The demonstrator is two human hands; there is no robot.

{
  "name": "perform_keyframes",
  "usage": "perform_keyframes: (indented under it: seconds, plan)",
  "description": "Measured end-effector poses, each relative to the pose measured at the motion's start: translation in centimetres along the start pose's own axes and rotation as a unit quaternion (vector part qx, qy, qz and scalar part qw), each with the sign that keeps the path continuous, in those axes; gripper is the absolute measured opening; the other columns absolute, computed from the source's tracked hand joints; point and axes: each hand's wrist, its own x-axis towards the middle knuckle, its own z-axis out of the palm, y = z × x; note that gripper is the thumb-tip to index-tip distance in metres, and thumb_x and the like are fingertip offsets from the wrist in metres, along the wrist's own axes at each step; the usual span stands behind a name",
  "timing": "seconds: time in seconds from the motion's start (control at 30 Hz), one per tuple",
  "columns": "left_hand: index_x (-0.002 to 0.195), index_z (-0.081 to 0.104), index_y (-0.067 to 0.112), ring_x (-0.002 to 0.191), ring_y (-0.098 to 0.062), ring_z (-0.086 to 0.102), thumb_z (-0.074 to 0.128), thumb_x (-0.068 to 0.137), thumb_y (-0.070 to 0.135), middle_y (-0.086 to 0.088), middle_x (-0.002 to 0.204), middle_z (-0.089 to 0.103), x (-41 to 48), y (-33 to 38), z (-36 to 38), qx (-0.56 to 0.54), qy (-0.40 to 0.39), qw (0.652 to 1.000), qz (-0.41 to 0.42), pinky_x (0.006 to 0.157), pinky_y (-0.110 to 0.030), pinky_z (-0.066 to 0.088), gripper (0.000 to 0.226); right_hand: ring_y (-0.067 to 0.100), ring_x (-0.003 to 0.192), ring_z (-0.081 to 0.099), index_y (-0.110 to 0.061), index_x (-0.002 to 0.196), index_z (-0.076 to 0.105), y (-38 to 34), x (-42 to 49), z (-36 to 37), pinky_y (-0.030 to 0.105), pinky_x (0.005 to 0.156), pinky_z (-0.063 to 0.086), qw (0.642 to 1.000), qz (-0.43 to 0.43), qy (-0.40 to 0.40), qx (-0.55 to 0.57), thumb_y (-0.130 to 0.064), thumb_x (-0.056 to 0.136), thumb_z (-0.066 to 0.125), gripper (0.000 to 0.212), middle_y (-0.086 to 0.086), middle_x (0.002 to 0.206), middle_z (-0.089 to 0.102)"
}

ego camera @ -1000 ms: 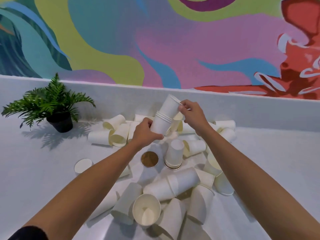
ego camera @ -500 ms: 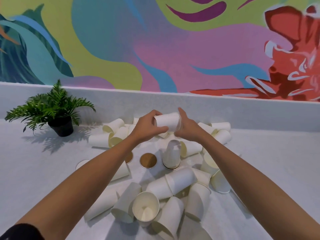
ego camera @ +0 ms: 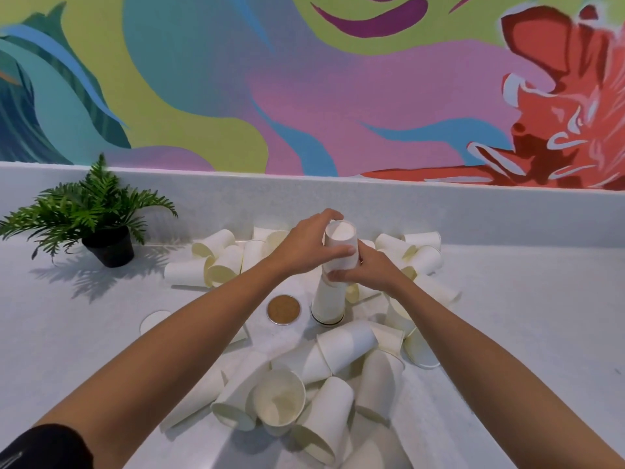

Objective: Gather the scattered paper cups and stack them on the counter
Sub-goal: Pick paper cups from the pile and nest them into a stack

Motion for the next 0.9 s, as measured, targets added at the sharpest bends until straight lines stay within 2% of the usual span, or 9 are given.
perform_keyframes:
  seconds: [0.1, 0.23, 0.33, 0.47, 0.63, 0.77, 0.9]
  plan:
    - [0.134, 0.044, 0.024, 0.088, -0.014, 0.052, 0.071, 0.080, 0.047, 0.000, 0.132, 0.057, -0.3, -0.3, 0.6, 0.017, -0.001, 1.000, -0.006, 0.076, -0.028, 0.046, 0.065, 0.017, 0.106, 0.058, -0.028, 0.131, 0.045, 0.5, -0.1, 0.7, 0.024, 0.078, 0.047, 1.000, 0.004, 0.003, 0.024, -0.030, 0.077, 0.077, 0.063, -0.006, 0.118, 0.060]
    - [0.133, 0.046, 0.023, 0.081, -0.014, 0.055, 0.069, 0.083, 0.046, -0.001, 0.125, 0.060, -0.8, -0.9, 1.1, 0.016, -0.012, 1.000, -0.005, 0.073, -0.026, 0.044, 0.060, 0.015, 0.109, 0.058, -0.032, 0.134, 0.041, 1.4, 0.0, 1.6, 0.035, 0.090, 0.051, 0.999, 0.029, 0.003, 0.024, -0.040, 0.069, 0.080, 0.075, -0.009, 0.120, 0.061]
    - [0.129, 0.051, 0.023, 0.082, -0.015, 0.059, 0.067, 0.085, 0.044, -0.001, 0.119, 0.061, -1.2, -1.4, 1.6, 0.022, -0.033, 0.999, -0.016, 0.077, -0.030, 0.050, 0.051, 0.017, 0.104, 0.059, -0.028, 0.130, 0.044, 2.2, 0.1, 2.3, 0.034, 0.086, 0.052, 0.998, 0.064, 0.005, 0.006, -0.050, 0.065, 0.077, 0.075, -0.007, 0.115, 0.063]
    - [0.113, 0.064, 0.016, 0.084, -0.015, 0.060, 0.064, 0.089, 0.030, -0.002, 0.112, 0.065, -1.4, -2.2, 2.3, 0.066, -0.088, 0.994, -0.008, 0.080, -0.031, 0.049, 0.028, 0.020, 0.095, 0.061, -0.019, 0.118, 0.050, 2.8, 0.4, 2.9, 0.031, 0.076, 0.047, 0.997, 0.069, 0.008, -0.017, -0.040, 0.074, 0.077, 0.056, -0.001, 0.103, 0.064]
    - [0.097, 0.072, 0.013, 0.081, -0.013, 0.060, 0.063, 0.088, 0.020, -0.002, 0.104, 0.069, -1.5, -2.7, 2.9, 0.094, -0.095, 0.991, -0.008, 0.080, -0.032, 0.051, 0.014, 0.019, 0.094, 0.060, -0.018, 0.118, 0.050, 3.2, 0.5, 3.1, 0.029, 0.074, 0.046, 0.997, 0.065, 0.005, -0.029, -0.037, 0.073, 0.078, 0.056, -0.002, 0.101, 0.063]
    - [0.097, 0.072, 0.013, 0.081, -0.013, 0.062, 0.064, 0.088, 0.020, -0.001, 0.104, 0.068, -1.5, -2.8, 2.8, 0.089, -0.094, 0.992, -0.006, 0.078, -0.029, 0.050, 0.013, 0.020, 0.093, 0.058, -0.018, 0.120, 0.048, 3.3, 0.7, 2.9, 0.029, 0.074, 0.046, 0.996, 0.062, -0.014, -0.055, -0.034, 0.073, 0.078, 0.058, 0.000, 0.102, 0.062]
    - [0.102, 0.070, 0.013, 0.081, -0.013, 0.062, 0.064, 0.090, 0.023, -0.001, 0.108, 0.065, -1.3, -3.3, 2.2, 0.057, -0.073, 0.995, -0.019, 0.075, -0.025, 0.047, 0.017, 0.023, 0.105, 0.056, -0.016, 0.136, 0.039, 3.0, 1.7, 0.5, 0.029, 0.080, 0.045, 0.981, 0.070, -0.084, -0.162, -0.017, 0.076, 0.075, 0.070, 0.007, 0.120, 0.056]
